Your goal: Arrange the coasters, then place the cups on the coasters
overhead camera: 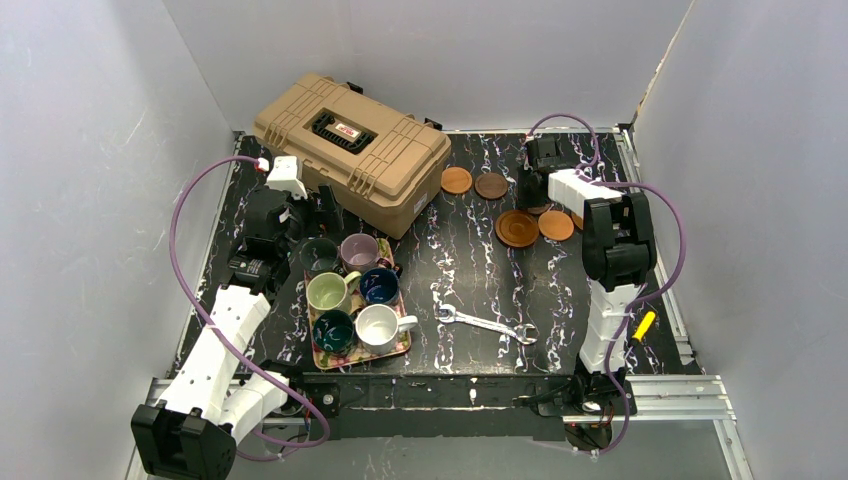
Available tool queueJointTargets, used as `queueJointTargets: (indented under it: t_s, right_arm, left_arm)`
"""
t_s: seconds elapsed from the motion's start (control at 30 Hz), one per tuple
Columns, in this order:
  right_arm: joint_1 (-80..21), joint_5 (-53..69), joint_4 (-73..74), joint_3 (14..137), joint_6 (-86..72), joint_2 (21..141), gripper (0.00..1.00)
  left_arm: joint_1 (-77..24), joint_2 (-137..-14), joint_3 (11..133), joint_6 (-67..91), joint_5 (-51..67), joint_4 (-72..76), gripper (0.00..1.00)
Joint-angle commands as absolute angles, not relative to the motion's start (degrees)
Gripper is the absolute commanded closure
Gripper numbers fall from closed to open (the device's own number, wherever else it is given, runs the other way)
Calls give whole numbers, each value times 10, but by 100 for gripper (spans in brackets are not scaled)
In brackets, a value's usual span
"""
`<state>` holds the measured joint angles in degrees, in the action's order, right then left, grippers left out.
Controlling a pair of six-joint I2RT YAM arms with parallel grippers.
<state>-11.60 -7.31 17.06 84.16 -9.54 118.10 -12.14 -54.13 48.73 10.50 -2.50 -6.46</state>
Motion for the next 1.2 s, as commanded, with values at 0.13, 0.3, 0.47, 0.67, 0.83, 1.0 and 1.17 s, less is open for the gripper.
queueJointTargets:
  t_s: [0.13,0.3,0.47,0.67,0.83,1.0,1.17]
  right_arm:
    - [-116,-62,220,897,-103,1154,65]
    - [-117,-32,210,936,-104,1173,58]
    - [-127,-27,206,987,-105,1217,47]
    - [-134,-39,223,1063,-98,1286,33]
    - [-137,-47,237,1095,-87,1321,28]
    - [-138,-82,245,1104,-73,1342,29]
    - [-137,-159,261,1124,-52,1367,32]
  left_arm:
    - [-124,-533,505,105,-23,-64,2]
    - [-125,-534,505,105,-21,-64,2]
    - [-125,-537,505,105,-21,-64,2]
    - [-125,-540,506,105,-21,-65,2]
    - [-125,-541,507,105,-20,-66,2]
    - [-126,-542,508,106,-18,-66,2]
    - [-127,-544,508,106,-18,-66,2]
